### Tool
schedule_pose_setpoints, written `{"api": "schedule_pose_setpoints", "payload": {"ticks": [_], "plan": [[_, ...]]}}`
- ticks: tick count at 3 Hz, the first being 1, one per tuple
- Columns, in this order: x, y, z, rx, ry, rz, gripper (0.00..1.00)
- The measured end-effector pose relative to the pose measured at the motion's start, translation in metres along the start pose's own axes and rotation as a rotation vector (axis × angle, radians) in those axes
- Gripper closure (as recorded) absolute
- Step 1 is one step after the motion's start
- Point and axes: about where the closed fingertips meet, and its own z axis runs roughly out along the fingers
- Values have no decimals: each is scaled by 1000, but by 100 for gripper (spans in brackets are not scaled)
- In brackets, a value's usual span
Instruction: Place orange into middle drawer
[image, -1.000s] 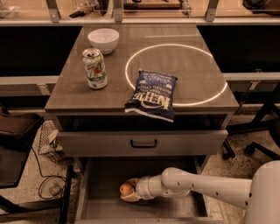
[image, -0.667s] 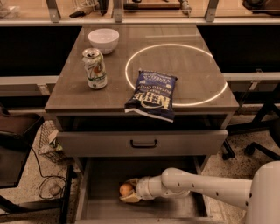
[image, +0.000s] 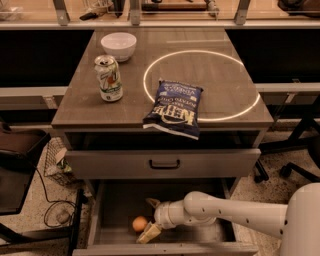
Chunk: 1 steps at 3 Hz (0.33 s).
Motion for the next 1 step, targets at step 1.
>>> {"api": "schedule_pose_setpoints", "payload": {"ticks": [1], "plan": [[0,0,0,0,0,0,0]]}}
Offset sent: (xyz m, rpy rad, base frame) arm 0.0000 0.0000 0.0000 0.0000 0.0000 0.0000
